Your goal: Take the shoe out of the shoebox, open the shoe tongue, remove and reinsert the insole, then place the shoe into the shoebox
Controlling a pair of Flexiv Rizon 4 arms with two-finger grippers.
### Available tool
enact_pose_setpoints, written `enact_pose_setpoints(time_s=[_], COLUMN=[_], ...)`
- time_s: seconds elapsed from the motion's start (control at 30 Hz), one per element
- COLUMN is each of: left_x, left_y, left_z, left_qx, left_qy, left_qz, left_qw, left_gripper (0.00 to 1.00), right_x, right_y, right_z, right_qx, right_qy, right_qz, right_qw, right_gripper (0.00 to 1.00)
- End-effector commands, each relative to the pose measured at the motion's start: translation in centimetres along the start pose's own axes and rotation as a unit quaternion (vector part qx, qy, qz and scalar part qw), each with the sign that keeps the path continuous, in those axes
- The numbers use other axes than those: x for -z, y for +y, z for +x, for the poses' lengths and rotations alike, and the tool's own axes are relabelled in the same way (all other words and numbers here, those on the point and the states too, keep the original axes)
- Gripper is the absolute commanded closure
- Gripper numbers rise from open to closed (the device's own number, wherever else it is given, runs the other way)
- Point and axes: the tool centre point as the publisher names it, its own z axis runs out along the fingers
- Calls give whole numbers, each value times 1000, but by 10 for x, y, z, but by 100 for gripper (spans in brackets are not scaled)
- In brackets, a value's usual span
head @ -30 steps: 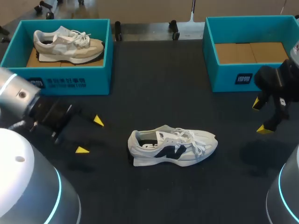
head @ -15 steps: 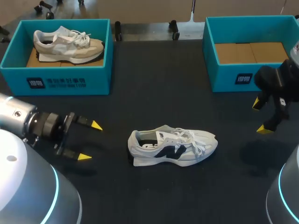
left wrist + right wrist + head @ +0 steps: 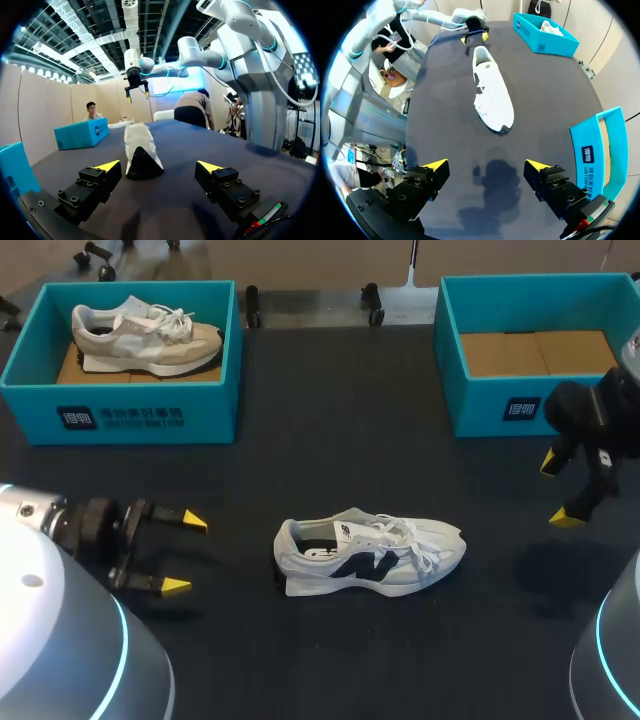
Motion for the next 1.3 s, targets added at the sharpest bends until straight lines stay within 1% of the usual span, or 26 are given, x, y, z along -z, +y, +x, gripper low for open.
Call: enact_pose_setpoints(time_s=[0.03,0.17,0.33,0.37,0.4,0.43,0.47,0.9,0.97,1.03,1.07,1.1,1.17,1.2,1.3], left_x=[-9,-19,-29,-33,-36,-38,-41,-41,-40,-40,-40,-41,-43,-45,-55], left_y=[4,3,0,0,1,1,3,3,11,18,20,22,23,23,21], left_z=[2,2,5,6,6,6,6,6,0,-4,-5,-6,-7,-8,-9], left_qx=[8,12,17,23,35,45,60,60,95,115,119,127,140,141,136], left_qy=[-8,-7,-29,-38,-42,-50,-66,-66,-64,-77,-78,-89,-93,-99,-108], left_qz=[-6,-13,-28,-32,-25,-26,-23,-23,-17,-25,-20,-24,-15,-22,-26], left_qw=[1000,1000,999,999,998,997,996,996,993,990,990,988,986,985,984], left_gripper=[0,0,0,0,0,0,0,0,0,0,0,0,0,0,0], right_x=[-1,-1,-1,-1,-1,-1,-1,-1,-1,-1,-1,-1,-1,-1,-1], right_y=[0,0,0,0,0,0,0,0,0,0,0,0,0,0,0], right_z=[1,1,1,1,1,1,1,1,1,1,1,1,1,1,1], right_qx=[0,0,0,0,0,0,0,0,0,0,0,0,0,0,0], right_qy=[-1,-1,-1,-1,-1,-1,-1,-1,-1,-1,-1,-1,-1,-1,-1], right_qz=[1,1,1,1,1,1,1,1,1,1,1,1,1,1,1], right_qw=[1000,1000,1000,1000,1000,1000,1000,1000,1000,1000,1000,1000,1000,1000,1000], right_gripper=[0,0,0,0,0,0,0,0,0,0,0,0,0,0,0])
